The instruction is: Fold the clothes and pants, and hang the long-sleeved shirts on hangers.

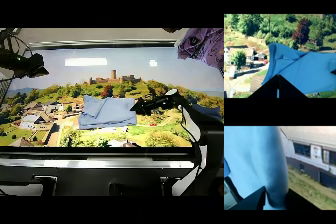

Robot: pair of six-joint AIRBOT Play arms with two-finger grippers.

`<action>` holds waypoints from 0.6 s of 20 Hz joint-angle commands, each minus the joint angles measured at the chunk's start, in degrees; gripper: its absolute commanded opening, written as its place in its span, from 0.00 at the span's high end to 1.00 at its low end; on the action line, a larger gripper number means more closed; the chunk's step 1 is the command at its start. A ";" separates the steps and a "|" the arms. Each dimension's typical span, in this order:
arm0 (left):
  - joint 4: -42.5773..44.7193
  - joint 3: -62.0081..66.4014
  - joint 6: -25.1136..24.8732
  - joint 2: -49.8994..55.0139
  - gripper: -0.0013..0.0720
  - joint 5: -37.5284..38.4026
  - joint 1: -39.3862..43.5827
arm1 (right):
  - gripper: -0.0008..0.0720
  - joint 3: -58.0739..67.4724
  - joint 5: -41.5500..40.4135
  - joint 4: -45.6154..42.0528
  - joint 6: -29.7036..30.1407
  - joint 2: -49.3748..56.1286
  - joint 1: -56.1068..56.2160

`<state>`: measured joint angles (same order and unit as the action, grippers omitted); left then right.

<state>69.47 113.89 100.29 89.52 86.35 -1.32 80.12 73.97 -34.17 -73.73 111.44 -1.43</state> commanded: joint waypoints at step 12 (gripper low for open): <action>-0.70 0.02 0.20 0.04 0.96 0.07 0.00 | 0.95 20.98 0.13 -9.05 -17.07 -5.16 -3.54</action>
<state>69.19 113.89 100.44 89.52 86.39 -1.32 94.21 72.66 -39.94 -84.14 106.91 -2.68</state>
